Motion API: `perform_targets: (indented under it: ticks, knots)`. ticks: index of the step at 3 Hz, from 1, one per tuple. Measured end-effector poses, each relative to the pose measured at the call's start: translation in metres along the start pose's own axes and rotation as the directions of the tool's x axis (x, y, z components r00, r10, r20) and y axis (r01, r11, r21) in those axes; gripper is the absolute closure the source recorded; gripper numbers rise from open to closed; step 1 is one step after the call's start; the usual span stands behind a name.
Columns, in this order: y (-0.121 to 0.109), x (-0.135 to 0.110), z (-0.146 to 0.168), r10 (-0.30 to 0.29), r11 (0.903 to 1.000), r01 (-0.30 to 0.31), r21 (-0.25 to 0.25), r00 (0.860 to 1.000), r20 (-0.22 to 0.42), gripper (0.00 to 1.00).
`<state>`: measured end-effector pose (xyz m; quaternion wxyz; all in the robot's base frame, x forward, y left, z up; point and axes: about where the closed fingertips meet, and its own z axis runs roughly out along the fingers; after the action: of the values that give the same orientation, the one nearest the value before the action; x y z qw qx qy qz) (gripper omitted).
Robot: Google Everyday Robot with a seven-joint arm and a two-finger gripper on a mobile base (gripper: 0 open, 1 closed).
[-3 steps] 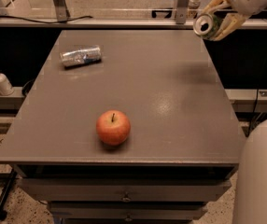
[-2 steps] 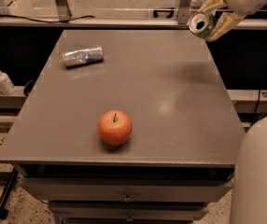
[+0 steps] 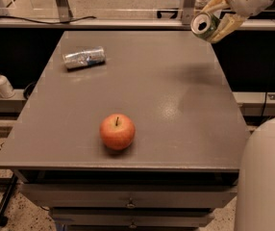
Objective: Place green can upright
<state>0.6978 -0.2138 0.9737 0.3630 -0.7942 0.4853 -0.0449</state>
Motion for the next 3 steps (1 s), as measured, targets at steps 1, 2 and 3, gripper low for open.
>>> perform_targets:
  ticks: [1,2,3]
  knots:
    - [0.013,-0.014,0.002,0.095,0.9955,-0.094,-0.008,0.986,0.137,1.0]
    - [0.019,-0.036,-0.012,0.185,0.9822,-0.187,-0.017,0.944,0.275,1.0]
    - [0.021,-0.06,-0.035,0.235,0.9693,-0.245,-0.026,0.892,0.385,1.0]
